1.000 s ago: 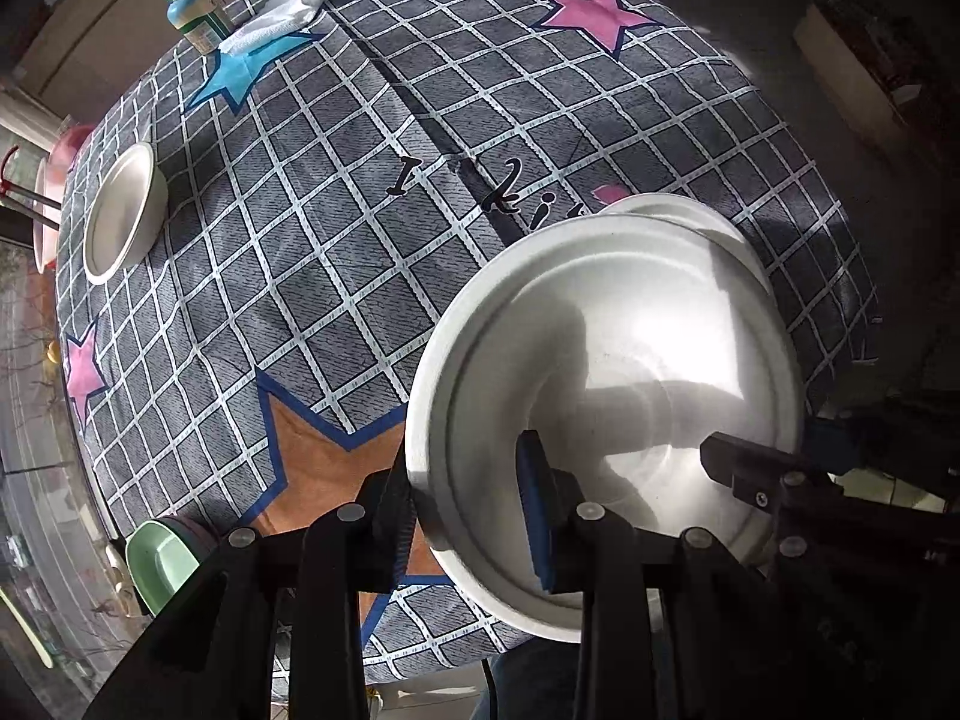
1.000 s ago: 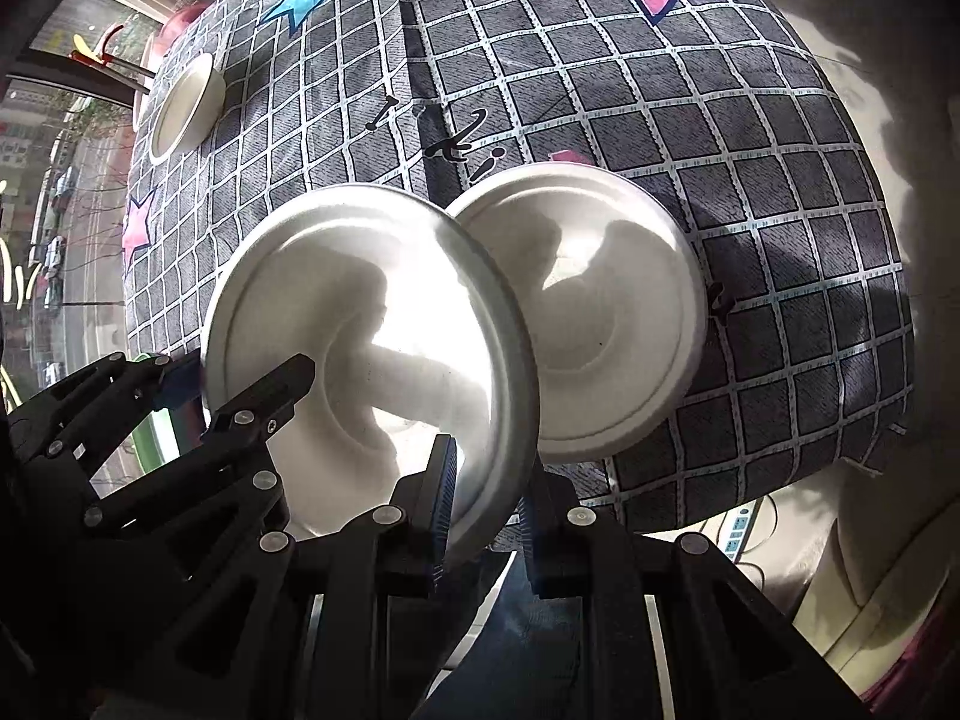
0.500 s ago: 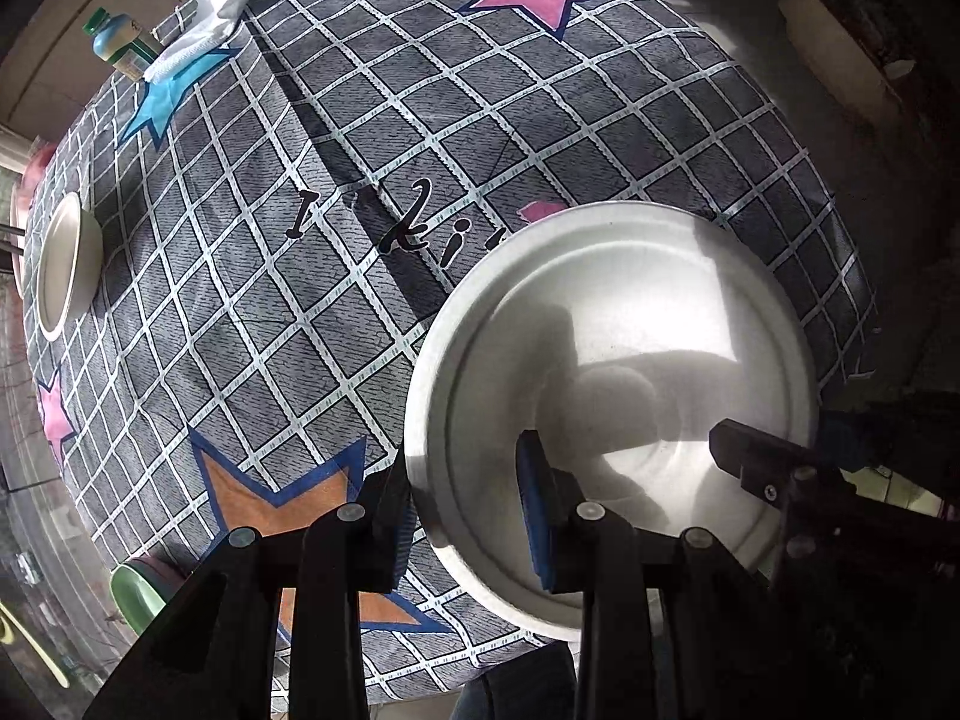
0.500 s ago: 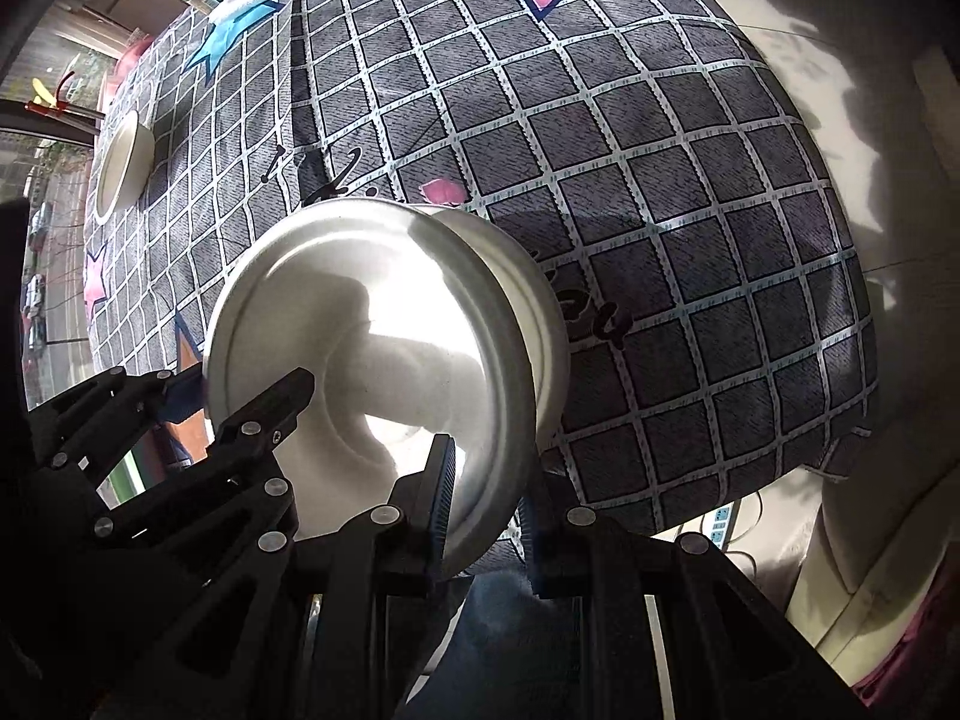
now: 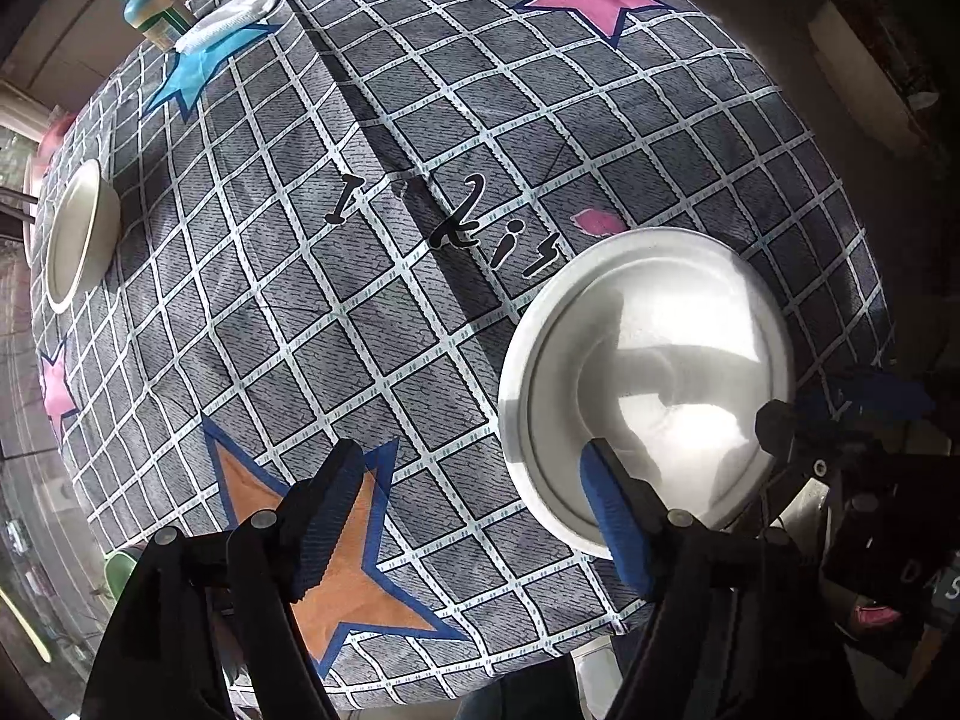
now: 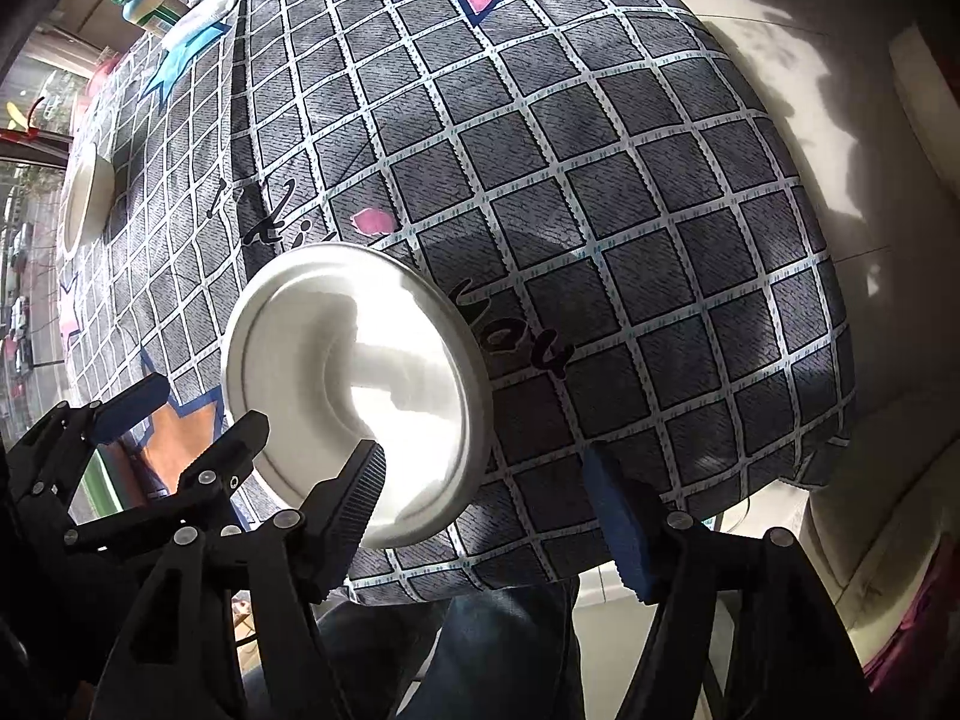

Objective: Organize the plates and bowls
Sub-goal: 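Lower the second bowl into the first bowl and open both grippers, then move both grippers to the white bowl beside the blue star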

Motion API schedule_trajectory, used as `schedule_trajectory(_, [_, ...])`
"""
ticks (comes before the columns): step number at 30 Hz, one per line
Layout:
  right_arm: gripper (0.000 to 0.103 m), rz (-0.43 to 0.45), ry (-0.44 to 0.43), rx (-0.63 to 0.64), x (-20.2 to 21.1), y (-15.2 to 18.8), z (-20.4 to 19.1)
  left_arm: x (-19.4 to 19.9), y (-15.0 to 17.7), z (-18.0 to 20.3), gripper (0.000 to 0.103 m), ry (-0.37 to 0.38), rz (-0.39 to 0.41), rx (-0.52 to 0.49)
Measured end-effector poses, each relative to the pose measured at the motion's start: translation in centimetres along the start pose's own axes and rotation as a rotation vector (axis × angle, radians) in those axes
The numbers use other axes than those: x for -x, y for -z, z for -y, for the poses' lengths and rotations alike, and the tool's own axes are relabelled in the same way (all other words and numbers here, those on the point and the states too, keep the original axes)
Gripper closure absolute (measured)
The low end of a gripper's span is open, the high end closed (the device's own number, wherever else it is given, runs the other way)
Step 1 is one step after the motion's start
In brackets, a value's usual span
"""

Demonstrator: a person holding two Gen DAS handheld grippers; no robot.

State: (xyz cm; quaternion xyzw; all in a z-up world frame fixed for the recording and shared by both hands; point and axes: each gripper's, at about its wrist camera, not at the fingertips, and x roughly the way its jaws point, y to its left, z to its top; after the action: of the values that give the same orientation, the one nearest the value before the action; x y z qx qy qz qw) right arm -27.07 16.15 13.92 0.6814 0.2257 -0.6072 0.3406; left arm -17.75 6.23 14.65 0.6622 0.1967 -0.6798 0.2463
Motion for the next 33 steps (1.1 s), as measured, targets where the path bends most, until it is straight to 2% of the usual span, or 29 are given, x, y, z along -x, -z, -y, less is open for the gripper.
schedule_trajectory(7, [0.030,-0.009,0.007,-0.045,-0.2,0.4,0.7,-0.2,2.6,-2.3,0.024,0.004,-0.017,0.027])
schedule_trajectory(13, [0.030,-0.012,0.005,-0.010,-0.3,0.7,-1.4,-0.7,5.8,-4.5,0.024,0.013,-0.041,0.054])
schedule_trajectory(18, [0.030,0.011,0.009,0.055,0.3,0.6,-4.8,-0.3,8.2,-7.4,0.024,0.017,-0.027,0.104])
schedule_trajectory(26, [0.030,0.035,0.001,0.172,0.7,0.1,-11.8,0.7,11.9,-14.7,0.024,0.027,0.011,0.236])
schedule_trajectory(31, [0.030,0.040,-0.004,0.254,0.4,0.4,-16.7,1.2,14.1,-21.3,0.024,0.044,0.038,0.328])
schedule_trajectory(33, [0.030,0.045,-0.008,0.285,0.5,0.1,-18.4,1.8,13.8,-23.9,0.024,0.030,0.058,0.365])
